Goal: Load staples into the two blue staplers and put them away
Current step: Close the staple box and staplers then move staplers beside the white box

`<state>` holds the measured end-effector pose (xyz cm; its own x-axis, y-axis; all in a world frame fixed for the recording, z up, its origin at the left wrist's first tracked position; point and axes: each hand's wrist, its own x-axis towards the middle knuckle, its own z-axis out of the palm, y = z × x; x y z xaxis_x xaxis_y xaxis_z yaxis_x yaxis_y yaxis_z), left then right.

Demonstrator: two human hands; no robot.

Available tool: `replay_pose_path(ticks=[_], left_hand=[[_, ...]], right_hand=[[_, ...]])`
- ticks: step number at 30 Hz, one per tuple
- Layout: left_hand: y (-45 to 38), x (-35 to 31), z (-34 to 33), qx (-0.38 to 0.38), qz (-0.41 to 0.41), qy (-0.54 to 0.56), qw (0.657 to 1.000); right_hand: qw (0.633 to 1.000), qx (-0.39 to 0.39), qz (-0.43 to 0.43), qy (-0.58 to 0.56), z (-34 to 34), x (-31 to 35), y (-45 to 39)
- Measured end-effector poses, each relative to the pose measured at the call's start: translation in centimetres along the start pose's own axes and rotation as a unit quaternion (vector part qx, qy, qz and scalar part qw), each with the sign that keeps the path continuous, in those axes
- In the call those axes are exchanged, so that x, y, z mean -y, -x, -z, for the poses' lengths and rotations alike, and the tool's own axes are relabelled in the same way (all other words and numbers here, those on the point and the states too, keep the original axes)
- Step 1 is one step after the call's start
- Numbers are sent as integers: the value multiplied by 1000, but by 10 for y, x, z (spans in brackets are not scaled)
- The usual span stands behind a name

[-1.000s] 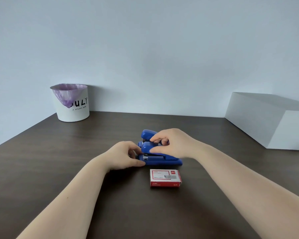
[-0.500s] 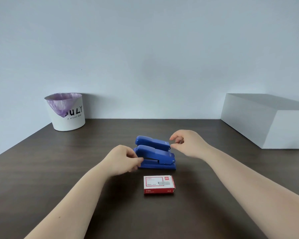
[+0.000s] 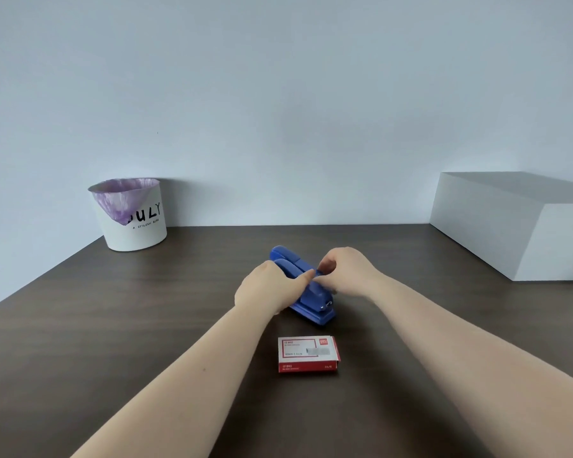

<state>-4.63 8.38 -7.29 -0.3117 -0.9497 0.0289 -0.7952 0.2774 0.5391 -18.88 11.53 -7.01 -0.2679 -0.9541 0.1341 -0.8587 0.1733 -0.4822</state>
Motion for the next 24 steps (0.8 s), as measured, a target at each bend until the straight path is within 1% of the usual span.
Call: replay_pose_path(ticks=[2,4,7,12,14,16,18,20,24], left_hand=[[-4,-3,-1,19,26,35,999],[-9,-5,-1,30,40,43,998],[-18,-8,-3,14,43,40,998],[-34,-10,-11,-36,37,22,998],[-39,-12,-14,-26,25,6,999],[-41,-17,-16,1,9,-31,999],[-41,-23,-17,11,6,-66,998],[-43,-30,-19,2,7,-79,997],[-60,-44,-31,-34,-11,-61,997]], right_hand=[[999,-33,-23,5,-3,-5,0],[997,-57,-54,3,-5,-13,0],[994,-74,-82,1,-2,-27,0],[994,-62,-90,21,-1,-38,-6],[994,-60,-88,27,-1,-40,-10],[993,-74,-91,19,-2,-43,-12],[990,-97,-97,7,-1,-47,-13],[987,-116,-111,-4,0,-54,-14],[980,-147,-133,-20,8,-75,-16]])
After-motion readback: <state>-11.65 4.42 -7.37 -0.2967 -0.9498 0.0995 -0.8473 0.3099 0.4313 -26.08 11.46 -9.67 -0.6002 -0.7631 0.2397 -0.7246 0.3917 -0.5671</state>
